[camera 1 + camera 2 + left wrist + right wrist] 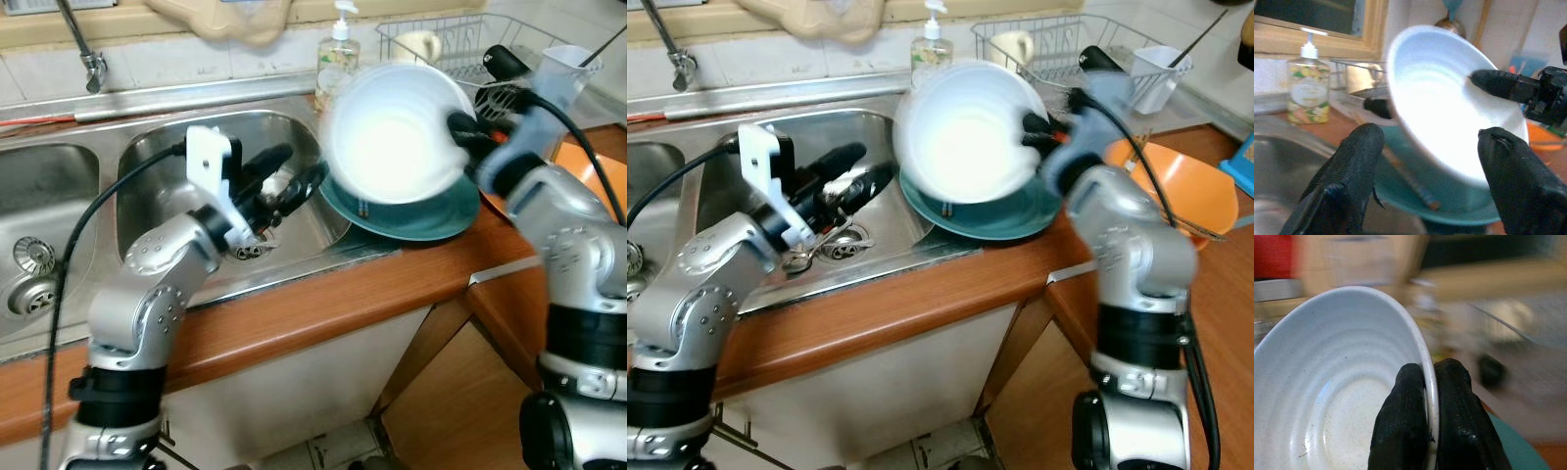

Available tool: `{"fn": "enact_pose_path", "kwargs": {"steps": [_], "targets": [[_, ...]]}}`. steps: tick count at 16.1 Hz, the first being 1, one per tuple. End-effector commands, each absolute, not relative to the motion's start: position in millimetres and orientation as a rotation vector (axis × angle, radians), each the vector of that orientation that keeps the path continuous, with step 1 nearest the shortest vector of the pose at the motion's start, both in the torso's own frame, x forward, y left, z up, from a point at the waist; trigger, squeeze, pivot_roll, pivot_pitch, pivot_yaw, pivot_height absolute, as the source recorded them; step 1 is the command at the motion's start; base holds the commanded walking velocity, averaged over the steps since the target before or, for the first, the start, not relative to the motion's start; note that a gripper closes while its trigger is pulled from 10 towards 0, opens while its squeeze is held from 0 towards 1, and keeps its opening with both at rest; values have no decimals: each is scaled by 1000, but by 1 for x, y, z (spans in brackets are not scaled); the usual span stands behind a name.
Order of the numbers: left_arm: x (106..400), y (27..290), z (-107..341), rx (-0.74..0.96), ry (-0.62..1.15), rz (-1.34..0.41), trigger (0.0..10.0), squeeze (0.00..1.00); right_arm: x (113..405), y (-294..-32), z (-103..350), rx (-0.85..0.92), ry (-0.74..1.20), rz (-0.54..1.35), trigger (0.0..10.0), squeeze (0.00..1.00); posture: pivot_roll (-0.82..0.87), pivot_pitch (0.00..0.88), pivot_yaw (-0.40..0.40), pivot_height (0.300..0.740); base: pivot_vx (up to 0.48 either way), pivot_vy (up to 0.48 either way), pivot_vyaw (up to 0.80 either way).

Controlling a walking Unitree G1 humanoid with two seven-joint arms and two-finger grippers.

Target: Kitchen organization

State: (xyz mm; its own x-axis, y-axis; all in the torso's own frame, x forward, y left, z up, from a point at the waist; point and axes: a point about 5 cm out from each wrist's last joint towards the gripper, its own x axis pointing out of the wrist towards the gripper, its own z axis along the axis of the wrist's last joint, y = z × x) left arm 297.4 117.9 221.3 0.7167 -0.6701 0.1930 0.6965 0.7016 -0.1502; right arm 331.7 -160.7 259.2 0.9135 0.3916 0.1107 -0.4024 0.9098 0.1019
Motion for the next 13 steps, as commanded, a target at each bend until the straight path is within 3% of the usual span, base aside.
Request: {"fn": "enact_pose_path", "kwargs": {"steps": [1,5,6,7,8,13], "targets": [[298,116,223,-279,-121,-774,10000,0,323,-147,268,46,-160,492,0,0,-132,0,23,740,0,0,0],[303,120,213,-272,-64,-715,10000,0,314,-136,272,84,-238,562,0,0,-130,0,27,740,0,0,0],[308,127,208,-257,-46,-644,902,0,313,-137,273,95,-252,560,0,0,-128,0,29,740,0,0,0],[309,129,207,-257,-43,-632,902,0,313,-137,273,97,-255,560,0,0,-128,0,29,740,0,0,0],[311,133,205,-243,-30,-602,0,0,312,-138,271,96,-257,556,0,0,-129,0,31,740,0,0,0],[314,133,203,-281,-27,-574,0,0,313,-139,269,108,-260,529,0,0,-129,0,29,740,0,0,0]]}}
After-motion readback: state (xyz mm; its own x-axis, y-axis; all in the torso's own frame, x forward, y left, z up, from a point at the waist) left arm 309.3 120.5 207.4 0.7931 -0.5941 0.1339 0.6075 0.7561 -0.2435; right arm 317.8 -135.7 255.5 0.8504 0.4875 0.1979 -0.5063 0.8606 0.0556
